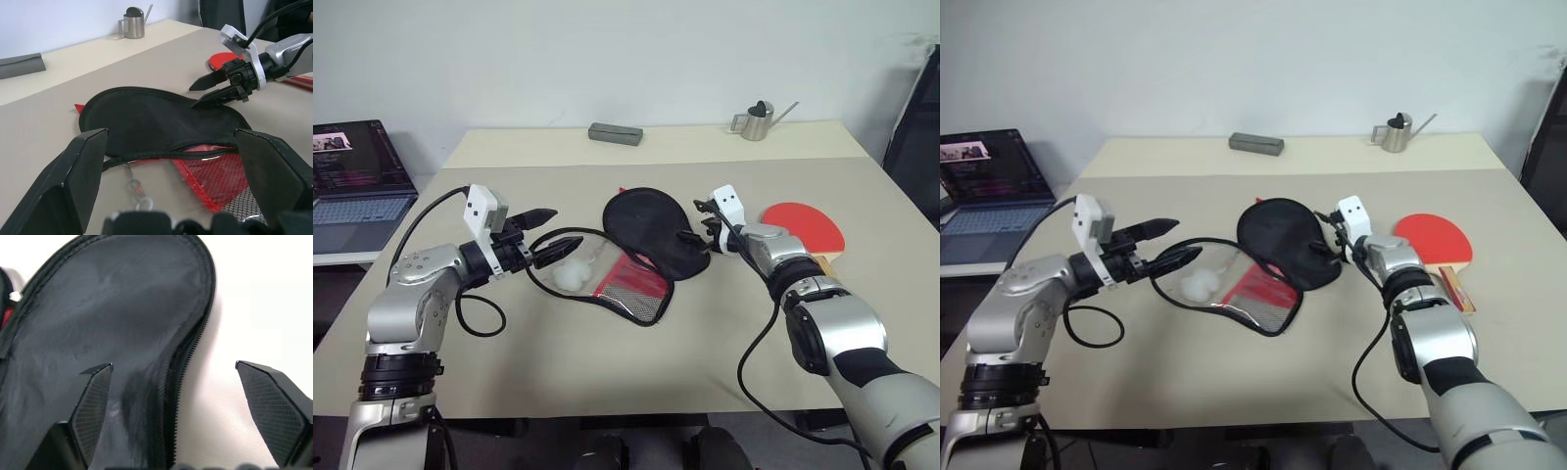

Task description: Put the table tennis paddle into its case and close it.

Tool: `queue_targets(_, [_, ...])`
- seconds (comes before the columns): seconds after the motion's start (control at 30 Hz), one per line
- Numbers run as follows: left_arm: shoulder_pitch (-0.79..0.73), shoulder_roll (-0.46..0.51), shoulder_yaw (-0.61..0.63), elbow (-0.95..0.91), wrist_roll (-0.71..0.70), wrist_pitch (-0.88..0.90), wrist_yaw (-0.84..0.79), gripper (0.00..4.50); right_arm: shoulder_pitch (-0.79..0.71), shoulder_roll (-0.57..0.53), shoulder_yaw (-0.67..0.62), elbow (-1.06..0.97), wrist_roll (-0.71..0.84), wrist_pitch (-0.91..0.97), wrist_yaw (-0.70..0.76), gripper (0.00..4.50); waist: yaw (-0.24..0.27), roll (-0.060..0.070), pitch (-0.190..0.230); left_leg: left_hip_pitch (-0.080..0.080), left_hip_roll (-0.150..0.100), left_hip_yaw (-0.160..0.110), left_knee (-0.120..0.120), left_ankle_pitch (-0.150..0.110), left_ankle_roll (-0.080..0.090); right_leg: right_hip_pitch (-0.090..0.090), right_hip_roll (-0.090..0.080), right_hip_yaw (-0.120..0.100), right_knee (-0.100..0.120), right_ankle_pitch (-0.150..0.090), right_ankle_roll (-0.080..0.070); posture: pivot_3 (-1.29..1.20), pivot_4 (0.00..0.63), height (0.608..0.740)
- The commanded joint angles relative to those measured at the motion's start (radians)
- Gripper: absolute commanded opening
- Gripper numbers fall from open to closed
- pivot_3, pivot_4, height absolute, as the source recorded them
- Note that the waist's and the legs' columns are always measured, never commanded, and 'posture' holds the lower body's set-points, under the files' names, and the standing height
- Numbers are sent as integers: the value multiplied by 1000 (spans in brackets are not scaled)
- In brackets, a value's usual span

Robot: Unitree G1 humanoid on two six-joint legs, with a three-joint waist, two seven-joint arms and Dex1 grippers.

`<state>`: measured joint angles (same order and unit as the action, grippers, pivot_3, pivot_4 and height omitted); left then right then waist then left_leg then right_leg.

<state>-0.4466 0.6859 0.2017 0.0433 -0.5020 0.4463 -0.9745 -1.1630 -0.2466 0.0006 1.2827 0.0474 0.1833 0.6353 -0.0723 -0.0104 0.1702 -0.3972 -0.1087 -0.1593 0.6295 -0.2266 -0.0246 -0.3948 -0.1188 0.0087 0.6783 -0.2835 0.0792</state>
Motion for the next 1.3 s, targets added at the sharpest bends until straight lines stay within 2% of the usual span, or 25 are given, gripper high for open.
queue_targets(0.03, [-10,20,7,-26,4,-20,-5,4500,-37,24,-6,-5,-15,-10,11,4470,-5,0,0,0,0,0,0,0,0,0,0,0,0,0,0,0,150,740])
queue_targets(0.23, [-10,17,6,-22,12,-23,-4,4500,-31,53,5,2,-54,-16,-14,4470,-12,0,0,0,0,0,0,0,0,-1,1,2,1,0,0,0,150,740])
queue_targets(0.3, [-10,15,3,-20,17,-26,-3,4500,-30,60,7,3,-65,-17,-26,4093,-13,0,0,0,0,0,0,0,0,-2,1,2,1,0,0,0,150,740])
queue_targets(0.43, [-7,13,1,-20,22,-28,-4,4500,-24,70,20,4,-94,-25,-51,2895,-15,0,0,0,0,1,0,0,-1,-3,2,3,2,0,0,0,150,740])
queue_targets(0.7, [1,14,3,-20,27,-33,-2,4500,-23,84,-31,2,-62,39,-91,40,-16,-1,0,0,1,2,0,0,-1,-4,2,5,2,0,0,0,150,740])
queue_targets(1.07, [30,-7,-7,-84,-2,5,2,4500,-20,44,-194,-64,70,162,-272,40,-12,-1,-1,0,1,2,0,0,-1,-4,2,5,3,1,-1,0,150,740])
queue_targets(1.3, [21,-19,-26,-100,-11,20,-2,4500,45,-21,-238,-230,114,275,-369,40,-9,-1,-1,-1,0,2,0,0,-1,-4,2,5,2,1,-1,0,150,740])
